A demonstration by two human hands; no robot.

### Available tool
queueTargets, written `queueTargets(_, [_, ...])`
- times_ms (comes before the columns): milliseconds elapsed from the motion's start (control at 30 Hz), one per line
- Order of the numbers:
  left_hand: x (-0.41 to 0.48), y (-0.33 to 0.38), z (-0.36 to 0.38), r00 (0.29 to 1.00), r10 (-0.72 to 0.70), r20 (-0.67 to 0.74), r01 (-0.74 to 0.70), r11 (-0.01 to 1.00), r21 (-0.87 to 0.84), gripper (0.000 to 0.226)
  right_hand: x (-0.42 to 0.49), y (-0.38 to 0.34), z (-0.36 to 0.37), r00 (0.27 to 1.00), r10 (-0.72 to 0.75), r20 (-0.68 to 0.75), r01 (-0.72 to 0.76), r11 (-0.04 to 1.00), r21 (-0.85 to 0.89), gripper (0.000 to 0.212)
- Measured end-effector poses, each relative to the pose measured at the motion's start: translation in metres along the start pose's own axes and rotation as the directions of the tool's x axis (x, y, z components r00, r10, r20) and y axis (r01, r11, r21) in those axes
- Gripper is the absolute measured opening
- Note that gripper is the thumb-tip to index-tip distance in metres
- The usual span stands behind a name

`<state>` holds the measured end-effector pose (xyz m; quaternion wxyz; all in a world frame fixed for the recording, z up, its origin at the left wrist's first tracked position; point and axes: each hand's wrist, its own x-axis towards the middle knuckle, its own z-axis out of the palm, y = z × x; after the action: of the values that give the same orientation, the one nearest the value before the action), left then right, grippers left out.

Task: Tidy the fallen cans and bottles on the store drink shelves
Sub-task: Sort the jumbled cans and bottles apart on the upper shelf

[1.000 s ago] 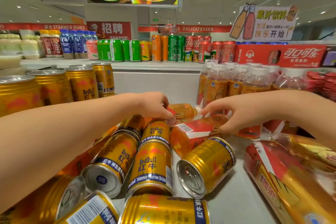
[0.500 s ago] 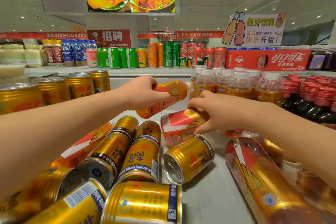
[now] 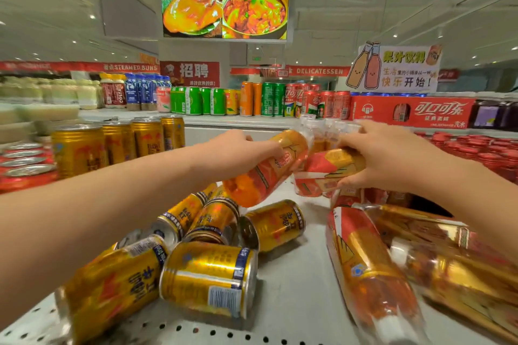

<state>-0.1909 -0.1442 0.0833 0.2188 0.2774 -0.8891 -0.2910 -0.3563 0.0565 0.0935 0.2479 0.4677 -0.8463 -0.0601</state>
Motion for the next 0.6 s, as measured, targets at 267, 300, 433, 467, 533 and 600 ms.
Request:
queueTargets(267, [-0.015, 0.028, 0.038, 0.987, -0.072, 0.145, 0.099, 0.978, -0.185, 0.043, -0.028, 0.004, -0.002, 0.995, 0.090, 0.034, -0.089, 0.996, -0.013, 0.079])
queueTargets(300, [-0.015, 0.030, 0.043, 0.987, -0.072, 0.144, 0.097, 0.980, -0.172, 0.043, -0.030, 0.002, -0.002, 0.993, 0.101, 0.054, -0.101, 0.995, -0.013, 0.078])
queueTargets(433, [-0.016, 0.032, 0.057, 0.989, -0.058, 0.135, 0.066, 0.996, -0.054, 0.053, -0.033, -0.004, 0.002, 0.985, 0.140, 0.103, -0.140, 0.990, -0.011, 0.075])
queueTargets(467, [-0.016, 0.033, 0.058, 0.990, -0.058, 0.130, 0.061, 0.998, -0.023, 0.060, -0.033, -0.004, 0.002, 0.984, 0.148, 0.103, -0.148, 0.989, -0.006, 0.073])
queueTargets(533, [-0.013, 0.034, 0.059, 0.994, -0.041, 0.106, 0.038, 0.999, 0.032, 0.064, -0.035, -0.005, 0.001, 0.981, 0.160, 0.106, -0.161, 0.987, 0.003, 0.072])
queueTargets(600, [-0.010, 0.035, 0.057, 0.997, -0.012, 0.081, 0.004, 0.994, 0.107, 0.061, -0.036, -0.006, -0.001, 0.980, 0.164, 0.112, -0.165, 0.986, -0.004, 0.075])
